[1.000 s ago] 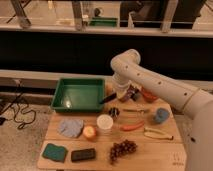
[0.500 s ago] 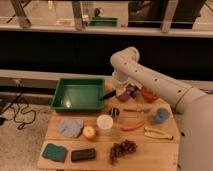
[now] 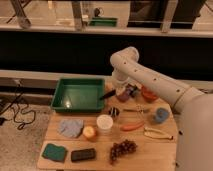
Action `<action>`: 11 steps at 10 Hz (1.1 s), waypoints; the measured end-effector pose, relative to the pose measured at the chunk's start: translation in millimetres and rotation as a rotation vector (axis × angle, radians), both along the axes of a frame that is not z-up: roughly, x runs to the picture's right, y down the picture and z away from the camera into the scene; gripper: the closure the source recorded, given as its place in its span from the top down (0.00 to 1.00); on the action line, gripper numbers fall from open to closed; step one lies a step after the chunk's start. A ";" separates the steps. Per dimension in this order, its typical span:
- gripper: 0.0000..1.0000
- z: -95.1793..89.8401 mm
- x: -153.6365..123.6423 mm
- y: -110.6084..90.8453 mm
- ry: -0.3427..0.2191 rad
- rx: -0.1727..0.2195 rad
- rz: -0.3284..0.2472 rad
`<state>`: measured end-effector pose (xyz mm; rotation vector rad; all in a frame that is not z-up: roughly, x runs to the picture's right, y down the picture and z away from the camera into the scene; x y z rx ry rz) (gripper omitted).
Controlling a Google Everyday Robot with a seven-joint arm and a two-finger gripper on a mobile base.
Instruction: Place brush in purple bowl
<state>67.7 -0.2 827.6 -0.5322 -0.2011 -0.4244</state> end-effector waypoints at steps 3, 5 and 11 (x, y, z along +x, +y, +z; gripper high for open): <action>0.00 17.9 -27.2 -18.6 -0.025 0.011 -0.009; 0.00 24.6 -26.0 -25.3 -0.022 0.020 -0.005; 0.00 54.7 0.7 -28.2 -0.029 0.009 0.063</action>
